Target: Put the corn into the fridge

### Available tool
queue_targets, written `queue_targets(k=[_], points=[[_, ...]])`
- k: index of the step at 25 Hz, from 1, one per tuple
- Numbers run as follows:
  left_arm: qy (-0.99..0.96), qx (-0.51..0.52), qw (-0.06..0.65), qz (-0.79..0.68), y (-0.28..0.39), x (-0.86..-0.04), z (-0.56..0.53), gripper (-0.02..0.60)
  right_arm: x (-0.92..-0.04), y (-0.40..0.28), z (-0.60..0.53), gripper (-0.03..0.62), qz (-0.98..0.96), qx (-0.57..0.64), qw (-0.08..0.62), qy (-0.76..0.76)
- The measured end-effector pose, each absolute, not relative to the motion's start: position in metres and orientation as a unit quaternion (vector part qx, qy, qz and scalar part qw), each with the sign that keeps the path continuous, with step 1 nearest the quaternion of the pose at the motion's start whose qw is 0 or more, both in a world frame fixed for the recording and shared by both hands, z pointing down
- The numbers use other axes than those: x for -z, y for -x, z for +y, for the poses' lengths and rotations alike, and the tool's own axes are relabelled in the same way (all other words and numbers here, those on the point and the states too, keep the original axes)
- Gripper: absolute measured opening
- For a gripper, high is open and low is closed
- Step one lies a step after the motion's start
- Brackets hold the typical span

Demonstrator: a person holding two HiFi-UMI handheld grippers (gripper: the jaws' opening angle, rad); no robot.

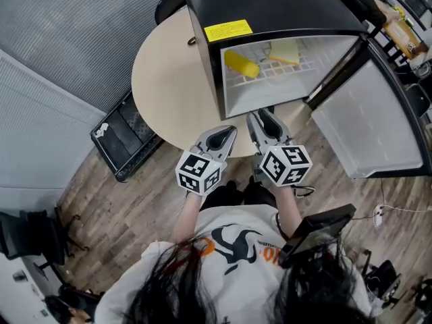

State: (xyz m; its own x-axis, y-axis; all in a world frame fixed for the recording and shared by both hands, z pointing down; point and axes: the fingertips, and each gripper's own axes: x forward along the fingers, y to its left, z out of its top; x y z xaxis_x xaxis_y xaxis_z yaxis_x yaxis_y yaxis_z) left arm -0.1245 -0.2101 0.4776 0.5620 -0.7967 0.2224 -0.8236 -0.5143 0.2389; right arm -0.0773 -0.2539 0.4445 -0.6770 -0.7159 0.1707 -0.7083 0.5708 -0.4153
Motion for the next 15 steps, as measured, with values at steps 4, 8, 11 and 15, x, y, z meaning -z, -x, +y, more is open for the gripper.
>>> queue_targets(k=[4, 8, 11, 15], points=[[-0.875, -0.044, 0.166, -0.452, 0.110, -0.482, -0.203, 0.014, -0.454, 0.065, -0.242, 0.135, 0.879, 0.241, 0.001, 0.412], [-0.875, -0.045, 0.167, -0.452, 0.096, -0.481, -0.201, 0.014, -0.458, 0.053, -0.237, 0.135, 0.877, 0.244, -0.010, 0.415], [-0.872, -0.043, 0.163, -0.459, 0.088, -0.476, -0.200, 0.014, -0.454, 0.042, -0.236, 0.135, 0.877, 0.244, -0.011, 0.413], [-0.860, -0.039, 0.164, -0.482, 0.081, -0.473, -0.195, 0.014, -0.447, 0.031, -0.229, 0.116, 0.892, 0.218, -0.024, 0.396]])
